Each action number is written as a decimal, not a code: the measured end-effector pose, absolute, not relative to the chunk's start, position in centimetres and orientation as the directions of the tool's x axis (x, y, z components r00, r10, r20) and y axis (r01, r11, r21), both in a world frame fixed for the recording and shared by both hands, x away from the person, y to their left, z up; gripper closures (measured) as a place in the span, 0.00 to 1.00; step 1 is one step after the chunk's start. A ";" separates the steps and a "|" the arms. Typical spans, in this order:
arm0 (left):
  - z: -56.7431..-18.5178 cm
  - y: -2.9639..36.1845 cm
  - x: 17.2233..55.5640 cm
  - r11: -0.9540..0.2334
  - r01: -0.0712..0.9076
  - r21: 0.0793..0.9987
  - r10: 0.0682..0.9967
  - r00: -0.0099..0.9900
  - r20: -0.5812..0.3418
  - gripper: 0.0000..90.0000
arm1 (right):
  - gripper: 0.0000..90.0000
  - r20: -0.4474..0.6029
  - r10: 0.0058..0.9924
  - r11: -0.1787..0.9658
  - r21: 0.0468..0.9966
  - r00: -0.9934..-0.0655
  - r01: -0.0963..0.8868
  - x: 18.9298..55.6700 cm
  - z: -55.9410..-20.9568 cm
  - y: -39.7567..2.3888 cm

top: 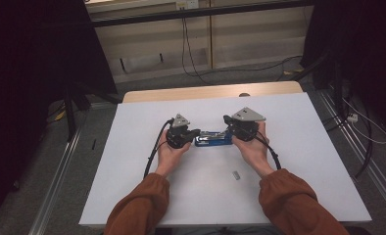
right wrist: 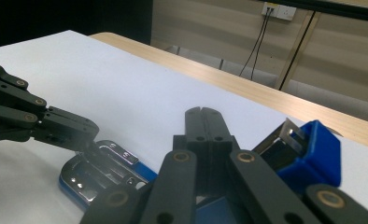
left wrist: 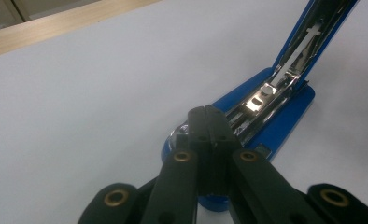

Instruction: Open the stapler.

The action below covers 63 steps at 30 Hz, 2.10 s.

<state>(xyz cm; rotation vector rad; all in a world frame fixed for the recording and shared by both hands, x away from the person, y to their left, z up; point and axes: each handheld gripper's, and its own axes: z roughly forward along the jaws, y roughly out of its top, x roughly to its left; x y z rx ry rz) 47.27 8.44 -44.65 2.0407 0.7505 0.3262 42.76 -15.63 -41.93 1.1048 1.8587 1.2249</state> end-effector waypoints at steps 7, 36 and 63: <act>-44.6 8.4 47.2 -0.406 0.380 0.831 0.625 0.779 -0.051 1.00 | 1.00 -0.055 0.895 0.201 0.935 -0.443 0.292 42.7 -41.8 -15.8; -44.7 8.4 47.1 -0.403 0.378 0.834 0.628 0.777 -0.048 1.00 | 1.00 -0.050 0.906 0.208 0.917 -0.420 0.341 42.1 -42.6 -19.1; -44.7 8.4 47.2 -0.403 0.381 0.832 0.628 0.776 -0.052 1.00 | 1.00 -0.030 0.898 0.215 0.900 -0.439 0.379 41.7 -44.1 -21.4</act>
